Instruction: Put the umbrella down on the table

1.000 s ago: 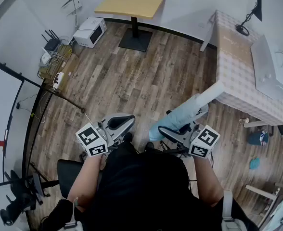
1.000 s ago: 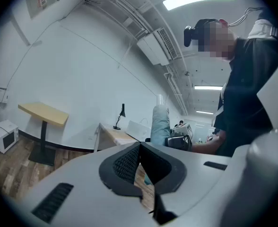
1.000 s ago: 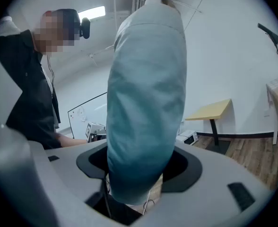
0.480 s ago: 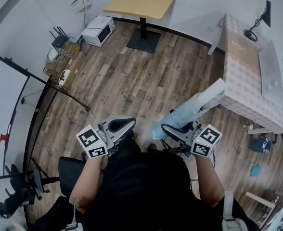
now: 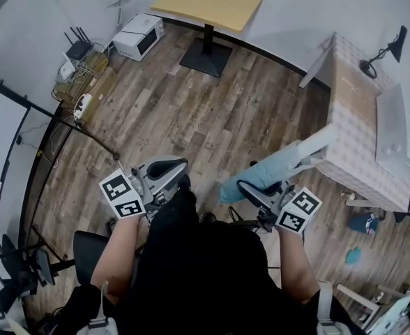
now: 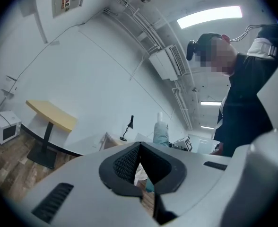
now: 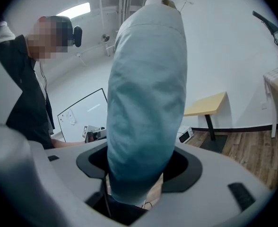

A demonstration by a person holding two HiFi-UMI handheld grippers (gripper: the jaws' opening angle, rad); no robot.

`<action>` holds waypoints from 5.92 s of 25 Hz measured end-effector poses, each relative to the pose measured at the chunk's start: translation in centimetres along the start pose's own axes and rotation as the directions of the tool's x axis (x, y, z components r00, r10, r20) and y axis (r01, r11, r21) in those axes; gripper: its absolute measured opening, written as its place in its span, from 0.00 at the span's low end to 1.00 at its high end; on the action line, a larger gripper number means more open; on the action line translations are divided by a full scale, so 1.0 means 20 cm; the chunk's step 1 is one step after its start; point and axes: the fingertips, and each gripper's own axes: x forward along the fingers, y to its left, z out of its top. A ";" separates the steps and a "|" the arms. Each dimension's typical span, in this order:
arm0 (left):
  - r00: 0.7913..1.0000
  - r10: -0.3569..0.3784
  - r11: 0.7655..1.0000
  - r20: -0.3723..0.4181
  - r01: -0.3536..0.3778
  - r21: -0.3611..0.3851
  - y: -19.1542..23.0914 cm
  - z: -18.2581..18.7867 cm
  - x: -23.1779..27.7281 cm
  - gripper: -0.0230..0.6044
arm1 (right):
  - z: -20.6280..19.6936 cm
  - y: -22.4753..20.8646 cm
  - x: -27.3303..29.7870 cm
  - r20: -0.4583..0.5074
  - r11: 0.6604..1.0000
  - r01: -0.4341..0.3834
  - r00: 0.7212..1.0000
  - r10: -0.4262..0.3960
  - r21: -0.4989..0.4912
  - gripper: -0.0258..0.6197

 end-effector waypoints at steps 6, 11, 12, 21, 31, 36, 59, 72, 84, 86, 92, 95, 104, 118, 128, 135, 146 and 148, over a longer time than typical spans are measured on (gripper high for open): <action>1.000 0.007 1.000 0.029 -0.007 0.012 0.45 0.23 -0.03 0.06 | 0.23 -0.21 0.37 -0.001 0.999 0.035 0.999 -0.035 0.000 0.51; 0.998 -0.023 1.000 0.054 0.024 -0.013 0.73 0.40 -0.05 0.06 | 0.44 -0.31 0.65 -0.008 0.997 0.073 0.997 -0.074 -0.037 0.51; 0.998 -0.036 0.999 0.051 0.037 -0.017 0.78 0.42 -0.05 0.06 | 0.47 -0.33 0.70 -0.009 0.995 0.083 0.996 -0.084 -0.046 0.51; 0.997 -0.063 0.994 0.051 0.067 -0.084 1.15 0.45 0.07 0.06 | 0.54 -0.56 0.94 -0.052 0.993 0.116 0.992 -0.117 -0.026 0.51; 1.000 -0.016 0.994 -0.004 0.015 -0.106 1.53 0.47 0.42 0.06 | 0.72 -1.11 1.09 -0.059 0.997 0.077 0.995 -0.078 -0.010 0.51; 1.000 0.015 0.996 -0.023 -0.017 -0.082 1.69 0.60 0.70 0.06 | 0.94 -1.42 1.14 -0.054 0.998 0.037 0.998 -0.039 -0.045 0.51; 1.000 0.030 0.997 -0.009 -0.030 -0.066 2.60 1.05 1.13 0.06 | 1.43 -2.21 1.74 -0.084 1.000 0.003 0.996 -0.005 -0.022 0.51; 0.997 -0.018 0.991 0.076 0.028 -0.128 3.33 1.42 0.92 0.06 | 1.69 -2.36 2.45 -0.079 0.995 0.100 0.992 -0.097 0.026 0.51; 0.998 -0.020 0.986 0.065 0.030 -0.165 3.74 1.49 1.12 0.06 | 1.80 -2.69 2.64 -0.070 0.991 0.131 0.989 -0.129 0.019 0.51; 0.998 -0.028 0.988 0.050 0.035 -0.149 3.80 1.54 1.21 0.06 | 1.85 -2.79 2.67 -0.060 0.991 0.136 0.989 -0.135 0.016 0.51; 0.999 -0.051 0.993 -0.017 0.049 -0.104 4.01 1.70 1.46 0.06 | 2.05 -3.05 2.78 0.009 0.994 0.098 0.995 -0.099 0.041 0.51; 0.998 -0.055 0.996 -0.030 0.052 -0.074 4.07 1.79 1.59 0.06 | 2.14 -3.13 2.82 0.016 0.998 0.061 0.998 -0.061 0.022 0.51; 0.985 -0.068 0.997 -0.159 0.072 0.016 4.22 1.82 1.86 0.06 | 2.21 -3.35 2.90 0.001 0.998 0.066 0.998 -0.066 -0.013 0.51; 0.965 -0.134 0.991 -0.225 0.126 -0.049 4.67 1.84 1.98 0.05 | 2.20 -3.75 3.17 -0.116 0.955 0.290 0.952 -0.283 0.053 0.51; 0.940 -0.180 0.983 -0.291 0.158 -0.097 5.04 1.78 2.03 0.05 | 2.13 -4.03 3.52 -0.352 0.900 0.424 0.831 -0.432 -0.103 0.51; 0.913 -0.242 0.968 -0.328 0.203 -0.150 5.13 1.67 2.07 0.05 | 1.97 -4.18 3.68 -0.468 0.876 0.465 0.751 -0.466 -0.127 0.51; 0.908 -0.274 0.952 -0.316 0.209 -0.224 5.20 1.61 2.06 0.05 | 1.76 -4.41 3.67 -0.608 0.825 0.520 0.588 -0.533 -0.221 0.51; 0.909 -0.277 0.950 -0.312 0.210 -0.231 5.21 1.61 2.05 0.05 | 1.75 -4.43 3.69 -0.612 0.823 0.521 0.581 -0.537 -0.227 0.51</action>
